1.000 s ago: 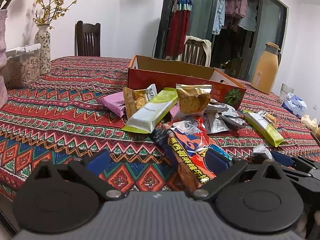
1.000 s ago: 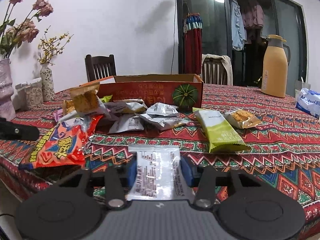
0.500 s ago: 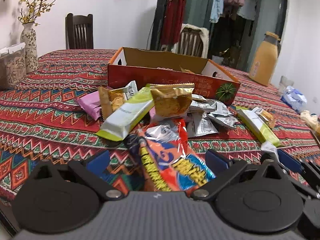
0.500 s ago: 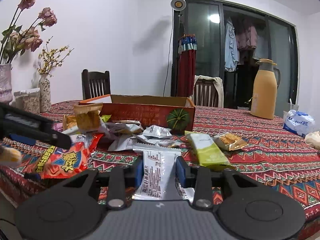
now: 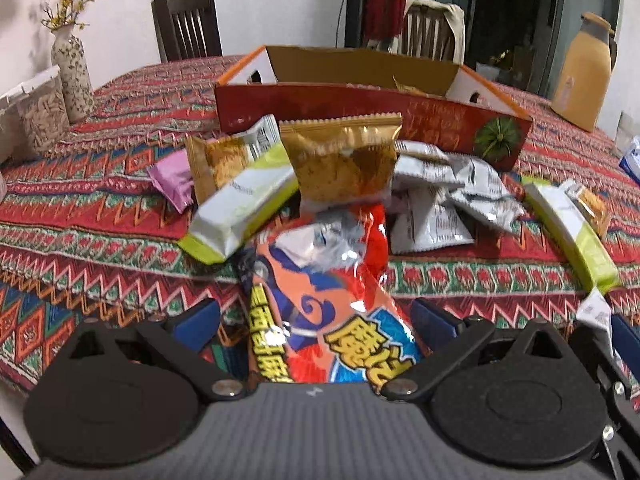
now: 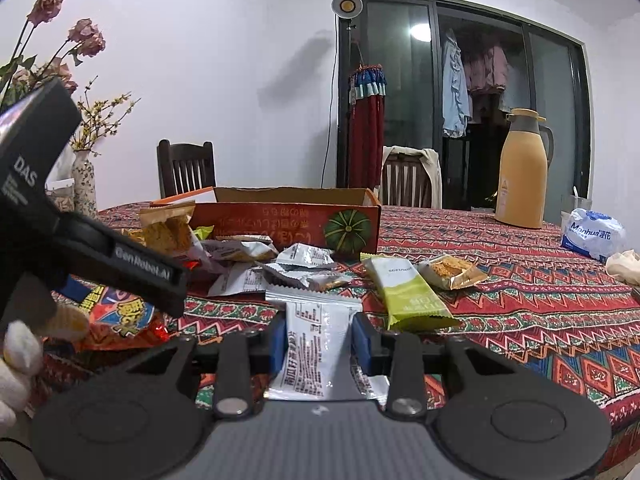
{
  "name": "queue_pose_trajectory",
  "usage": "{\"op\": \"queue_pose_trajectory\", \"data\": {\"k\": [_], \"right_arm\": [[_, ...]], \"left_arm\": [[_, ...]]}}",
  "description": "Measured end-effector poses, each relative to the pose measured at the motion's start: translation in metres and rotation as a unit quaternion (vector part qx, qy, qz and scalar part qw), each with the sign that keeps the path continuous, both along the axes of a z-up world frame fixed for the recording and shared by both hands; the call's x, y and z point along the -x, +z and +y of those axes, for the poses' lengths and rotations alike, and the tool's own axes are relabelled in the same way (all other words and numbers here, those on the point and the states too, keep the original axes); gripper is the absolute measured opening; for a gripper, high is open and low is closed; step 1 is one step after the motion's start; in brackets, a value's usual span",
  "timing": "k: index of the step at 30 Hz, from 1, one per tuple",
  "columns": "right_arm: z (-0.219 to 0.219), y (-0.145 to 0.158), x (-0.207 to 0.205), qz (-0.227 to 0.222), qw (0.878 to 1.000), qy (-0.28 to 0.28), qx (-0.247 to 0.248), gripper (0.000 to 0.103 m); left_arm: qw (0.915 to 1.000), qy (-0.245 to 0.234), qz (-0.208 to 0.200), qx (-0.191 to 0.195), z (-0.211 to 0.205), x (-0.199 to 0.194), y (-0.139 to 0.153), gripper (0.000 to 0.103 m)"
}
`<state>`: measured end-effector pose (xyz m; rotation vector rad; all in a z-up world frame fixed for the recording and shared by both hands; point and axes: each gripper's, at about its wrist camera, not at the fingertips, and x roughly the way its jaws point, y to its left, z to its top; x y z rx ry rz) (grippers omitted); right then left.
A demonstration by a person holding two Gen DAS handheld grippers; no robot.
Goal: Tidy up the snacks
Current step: 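Grasp the orange-blue chip bag with the left tool, then lower the chip bag into the box with the left tool while the right tool drops the white wrapper in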
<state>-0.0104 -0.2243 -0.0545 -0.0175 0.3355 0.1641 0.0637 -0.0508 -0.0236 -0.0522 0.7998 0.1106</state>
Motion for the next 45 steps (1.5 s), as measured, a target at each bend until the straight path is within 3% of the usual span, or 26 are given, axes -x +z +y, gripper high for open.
{"op": "queue_pose_trajectory", "data": {"k": [8,15,25,35,45], "right_arm": [[0.002,0.0,0.0,0.001,1.0,0.005,0.0,0.034],[0.001,0.0,0.0,0.002,1.0,0.005,-0.001,0.034],[0.003,0.002,0.004,-0.006,1.0,0.004,0.0,0.034],[0.004,0.019,0.006,-0.03,1.0,0.001,0.003,0.034],[0.015,0.048,-0.017,-0.063,0.998,0.002,0.006,0.034]], "left_arm": [[0.9997,-0.023,-0.005,-0.007,-0.005,0.009,-0.001,0.075],[0.9989,-0.04,-0.023,0.007,0.005,0.018,0.002,0.061],[0.9954,-0.06,-0.073,0.011,0.015,0.046,0.019,0.06],[0.9867,-0.061,-0.149,0.024,0.027,0.075,0.062,0.06],[0.9834,-0.057,-0.17,0.03,0.026,0.043,0.083,0.06]]}}
